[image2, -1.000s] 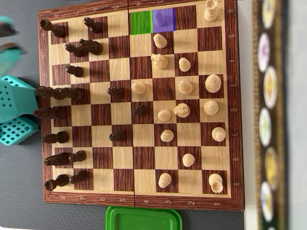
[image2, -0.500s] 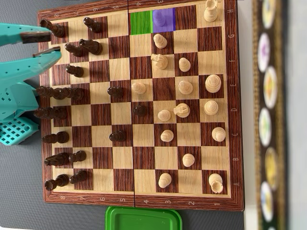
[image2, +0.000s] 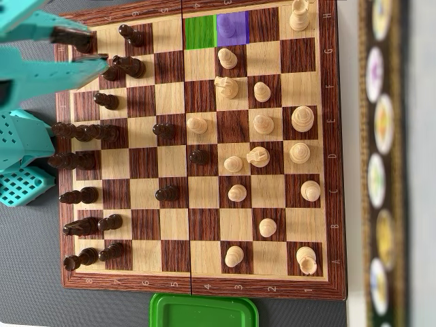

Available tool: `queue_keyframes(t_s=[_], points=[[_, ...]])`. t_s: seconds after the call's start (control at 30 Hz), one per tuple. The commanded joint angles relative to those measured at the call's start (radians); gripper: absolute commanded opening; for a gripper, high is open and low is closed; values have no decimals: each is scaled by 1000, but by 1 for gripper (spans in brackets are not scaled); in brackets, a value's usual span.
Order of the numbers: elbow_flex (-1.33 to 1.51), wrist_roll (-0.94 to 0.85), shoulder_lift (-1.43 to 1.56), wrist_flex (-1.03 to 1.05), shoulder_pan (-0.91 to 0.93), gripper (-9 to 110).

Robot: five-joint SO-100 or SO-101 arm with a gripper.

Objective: Play chess

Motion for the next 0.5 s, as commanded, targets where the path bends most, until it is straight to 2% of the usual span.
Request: queue_keyframes(t_s=[0.0,0.47], points=[[-110,6,-123,-2,-2,12],[-348,6,-526,-2,0,12]])
